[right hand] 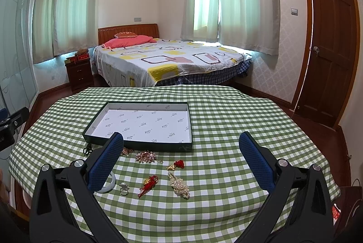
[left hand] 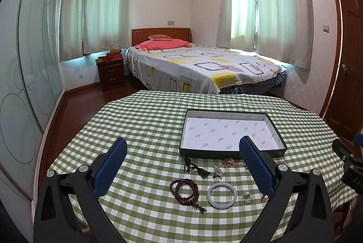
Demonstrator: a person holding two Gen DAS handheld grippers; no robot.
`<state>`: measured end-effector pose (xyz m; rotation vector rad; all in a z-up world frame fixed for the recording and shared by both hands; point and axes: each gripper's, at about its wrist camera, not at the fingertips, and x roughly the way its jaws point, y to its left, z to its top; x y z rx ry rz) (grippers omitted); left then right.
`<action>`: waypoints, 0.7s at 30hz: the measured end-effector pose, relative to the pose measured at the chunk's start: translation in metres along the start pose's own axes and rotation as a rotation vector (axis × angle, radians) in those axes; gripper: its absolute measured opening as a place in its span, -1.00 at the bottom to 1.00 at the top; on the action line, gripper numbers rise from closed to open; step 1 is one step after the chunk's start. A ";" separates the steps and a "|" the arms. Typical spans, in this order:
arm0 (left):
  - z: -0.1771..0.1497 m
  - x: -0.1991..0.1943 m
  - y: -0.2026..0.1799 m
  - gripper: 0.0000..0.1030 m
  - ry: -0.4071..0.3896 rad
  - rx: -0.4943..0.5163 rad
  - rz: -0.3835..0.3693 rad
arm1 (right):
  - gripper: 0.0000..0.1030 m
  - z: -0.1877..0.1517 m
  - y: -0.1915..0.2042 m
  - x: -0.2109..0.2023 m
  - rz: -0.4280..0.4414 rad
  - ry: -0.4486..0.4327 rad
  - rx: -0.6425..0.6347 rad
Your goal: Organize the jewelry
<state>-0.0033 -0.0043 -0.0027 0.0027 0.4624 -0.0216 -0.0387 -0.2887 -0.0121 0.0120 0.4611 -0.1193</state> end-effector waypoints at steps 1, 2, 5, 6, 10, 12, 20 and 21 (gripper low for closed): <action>0.000 0.000 0.000 0.86 0.000 0.000 -0.001 | 0.92 0.000 0.001 0.000 -0.001 0.001 0.000; 0.000 0.000 -0.001 0.86 0.000 0.000 0.000 | 0.92 0.000 0.000 0.000 -0.001 0.001 0.000; 0.000 0.000 0.000 0.86 0.001 0.000 -0.001 | 0.92 0.000 0.001 0.000 -0.001 0.001 0.000; 0.000 0.000 0.000 0.86 0.001 -0.001 -0.001 | 0.92 0.000 0.001 0.000 -0.001 0.000 -0.001; -0.002 0.000 -0.001 0.86 0.003 -0.001 -0.001 | 0.92 -0.001 0.001 0.000 -0.001 0.000 -0.001; -0.002 0.000 0.000 0.86 0.004 -0.002 -0.002 | 0.92 -0.001 0.000 0.000 0.000 0.001 0.000; -0.001 0.000 0.000 0.86 0.004 -0.003 -0.002 | 0.92 -0.001 0.000 0.000 -0.001 0.002 0.000; -0.001 0.000 0.000 0.86 0.004 -0.002 -0.002 | 0.92 -0.001 0.000 0.000 -0.001 0.001 0.000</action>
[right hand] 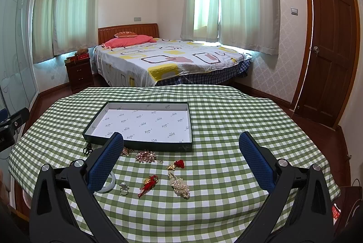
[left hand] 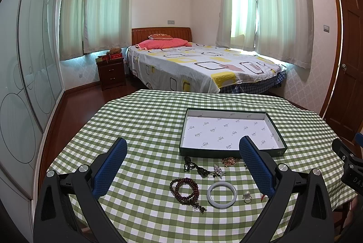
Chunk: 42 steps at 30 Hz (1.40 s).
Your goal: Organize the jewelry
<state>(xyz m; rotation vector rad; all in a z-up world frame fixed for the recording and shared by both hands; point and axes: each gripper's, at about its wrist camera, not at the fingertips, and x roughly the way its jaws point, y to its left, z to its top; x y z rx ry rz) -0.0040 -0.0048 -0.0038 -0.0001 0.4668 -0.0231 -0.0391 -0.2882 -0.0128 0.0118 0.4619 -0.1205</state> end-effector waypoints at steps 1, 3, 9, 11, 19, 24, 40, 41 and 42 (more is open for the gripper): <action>0.000 0.000 0.000 0.86 0.000 0.000 0.000 | 0.92 0.000 0.000 0.000 0.000 0.000 0.000; 0.000 0.000 0.000 0.86 -0.001 0.000 0.000 | 0.92 0.000 -0.001 0.000 0.001 -0.001 0.000; -0.001 -0.001 0.000 0.86 0.000 -0.001 -0.001 | 0.92 0.001 -0.001 0.000 0.000 -0.001 0.001; -0.001 0.000 0.000 0.86 0.001 -0.001 -0.002 | 0.92 0.001 -0.001 0.000 0.001 -0.001 0.000; -0.001 0.000 0.000 0.86 0.002 0.000 -0.002 | 0.92 0.002 -0.001 0.000 0.000 0.000 0.001; -0.002 0.000 0.000 0.86 0.005 0.000 -0.004 | 0.92 0.001 -0.002 0.001 0.001 -0.002 0.001; -0.003 0.006 0.000 0.86 0.022 0.003 -0.009 | 0.92 0.000 -0.001 0.002 -0.001 0.002 0.002; -0.004 0.008 0.000 0.86 0.027 0.004 -0.011 | 0.92 -0.001 -0.001 0.004 0.000 0.003 0.003; -0.006 0.010 0.000 0.86 0.032 0.005 -0.012 | 0.92 -0.002 -0.001 0.005 0.002 0.005 0.005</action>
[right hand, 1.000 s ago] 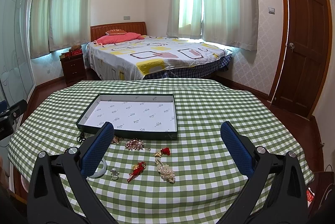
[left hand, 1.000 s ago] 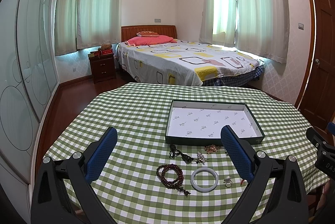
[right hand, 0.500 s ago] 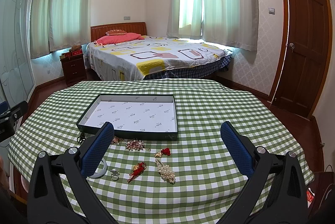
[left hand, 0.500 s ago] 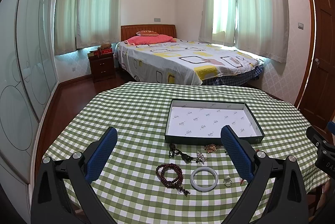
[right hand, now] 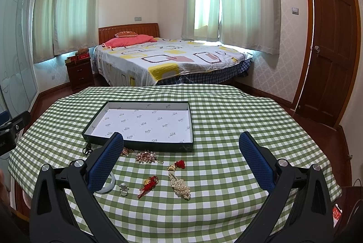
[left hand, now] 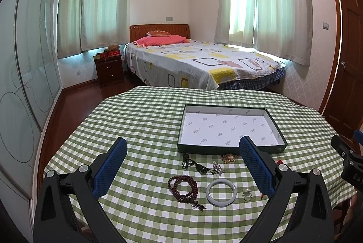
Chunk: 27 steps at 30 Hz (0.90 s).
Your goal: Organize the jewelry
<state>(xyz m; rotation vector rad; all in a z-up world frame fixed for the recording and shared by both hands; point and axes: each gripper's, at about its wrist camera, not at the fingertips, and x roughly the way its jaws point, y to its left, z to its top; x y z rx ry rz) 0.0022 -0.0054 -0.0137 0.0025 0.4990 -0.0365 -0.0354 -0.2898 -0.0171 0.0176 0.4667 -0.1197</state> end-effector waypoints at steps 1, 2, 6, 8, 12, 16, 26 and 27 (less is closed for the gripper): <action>0.000 0.003 0.000 0.86 0.005 0.001 -0.001 | 0.92 -0.003 -0.001 0.004 0.003 0.003 0.003; -0.002 0.006 0.001 0.86 0.009 0.002 0.000 | 0.92 -0.005 0.000 0.006 0.003 0.003 0.002; -0.016 0.030 0.004 0.86 0.056 0.013 0.002 | 0.92 -0.021 0.000 0.027 -0.001 0.016 -0.009; -0.024 0.042 0.006 0.86 0.080 0.016 0.008 | 0.92 -0.029 -0.002 0.039 0.002 0.028 -0.012; -0.048 0.072 0.012 0.86 0.162 0.018 0.003 | 0.92 -0.053 -0.004 0.068 0.007 0.096 -0.018; -0.066 0.094 0.016 0.86 0.225 0.015 0.003 | 0.92 -0.071 -0.006 0.090 0.024 0.148 -0.008; -0.090 0.136 0.018 0.85 0.324 0.014 -0.010 | 0.92 -0.091 -0.003 0.121 0.050 0.231 -0.009; -0.091 0.138 0.017 0.85 0.326 0.019 -0.011 | 0.92 -0.092 -0.003 0.123 0.051 0.236 -0.009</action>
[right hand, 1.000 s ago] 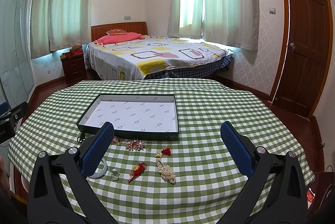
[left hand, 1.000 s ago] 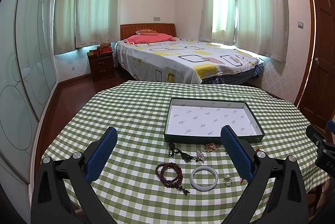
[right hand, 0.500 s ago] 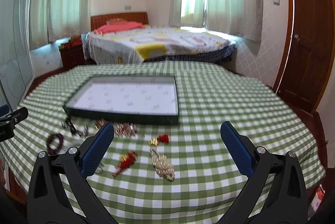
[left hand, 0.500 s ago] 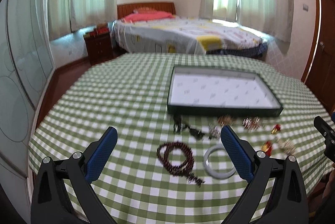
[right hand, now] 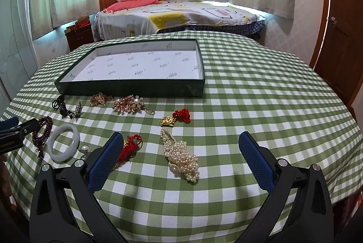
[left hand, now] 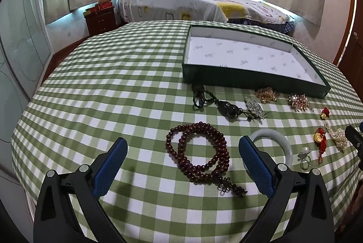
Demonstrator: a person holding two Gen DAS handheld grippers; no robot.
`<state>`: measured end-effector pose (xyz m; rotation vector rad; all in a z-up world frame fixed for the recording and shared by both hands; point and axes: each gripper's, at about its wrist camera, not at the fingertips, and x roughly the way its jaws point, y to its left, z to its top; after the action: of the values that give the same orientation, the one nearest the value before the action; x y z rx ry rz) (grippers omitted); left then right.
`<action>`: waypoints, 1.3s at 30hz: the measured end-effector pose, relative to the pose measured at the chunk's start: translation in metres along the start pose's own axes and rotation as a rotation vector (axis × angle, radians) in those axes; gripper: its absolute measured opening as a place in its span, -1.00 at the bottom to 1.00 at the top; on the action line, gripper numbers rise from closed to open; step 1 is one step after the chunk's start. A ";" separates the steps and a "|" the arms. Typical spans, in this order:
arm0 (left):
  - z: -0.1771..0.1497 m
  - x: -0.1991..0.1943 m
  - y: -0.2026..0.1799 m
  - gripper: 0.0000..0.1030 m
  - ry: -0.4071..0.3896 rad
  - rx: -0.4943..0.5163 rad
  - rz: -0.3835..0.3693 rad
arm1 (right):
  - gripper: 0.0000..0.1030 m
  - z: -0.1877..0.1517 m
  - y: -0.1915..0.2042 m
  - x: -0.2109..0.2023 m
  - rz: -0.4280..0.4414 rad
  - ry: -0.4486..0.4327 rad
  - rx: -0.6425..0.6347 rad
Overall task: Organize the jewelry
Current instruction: 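Grasp the dark red bead bracelet with the left tool while the right tool grasps the pearl strand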
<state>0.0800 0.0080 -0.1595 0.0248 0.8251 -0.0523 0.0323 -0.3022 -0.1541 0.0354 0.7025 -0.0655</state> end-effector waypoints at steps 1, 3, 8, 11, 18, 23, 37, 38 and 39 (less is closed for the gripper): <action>0.000 0.003 -0.001 0.79 0.002 0.004 0.000 | 0.92 -0.001 0.000 0.003 0.002 0.007 0.001; -0.001 0.009 -0.001 0.39 0.016 0.009 -0.010 | 0.92 -0.002 0.001 0.006 0.007 0.019 0.001; -0.001 0.019 0.003 0.32 0.043 -0.020 -0.067 | 0.91 -0.003 0.000 0.010 0.010 0.032 0.003; -0.002 0.020 0.000 0.32 0.039 -0.008 -0.082 | 0.91 -0.003 -0.001 0.012 0.012 0.040 0.009; -0.004 0.025 -0.007 0.36 0.054 0.026 -0.053 | 0.91 -0.003 -0.001 0.014 0.013 0.046 0.009; -0.006 0.024 -0.009 0.36 0.044 0.045 -0.038 | 0.91 -0.005 -0.002 0.015 0.012 0.051 0.014; -0.007 0.016 -0.006 -0.64 0.021 0.043 -0.051 | 0.51 -0.009 -0.011 0.025 0.020 0.091 0.051; -0.007 0.016 -0.006 -0.64 0.021 0.041 -0.051 | 0.46 -0.009 -0.012 0.025 0.023 0.092 0.051; -0.007 0.016 -0.006 -0.65 0.021 0.044 -0.049 | 0.45 -0.009 -0.012 0.026 0.025 0.096 0.051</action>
<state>0.0858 0.0013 -0.1761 0.0462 0.8457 -0.1168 0.0455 -0.3147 -0.1778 0.0968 0.7963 -0.0578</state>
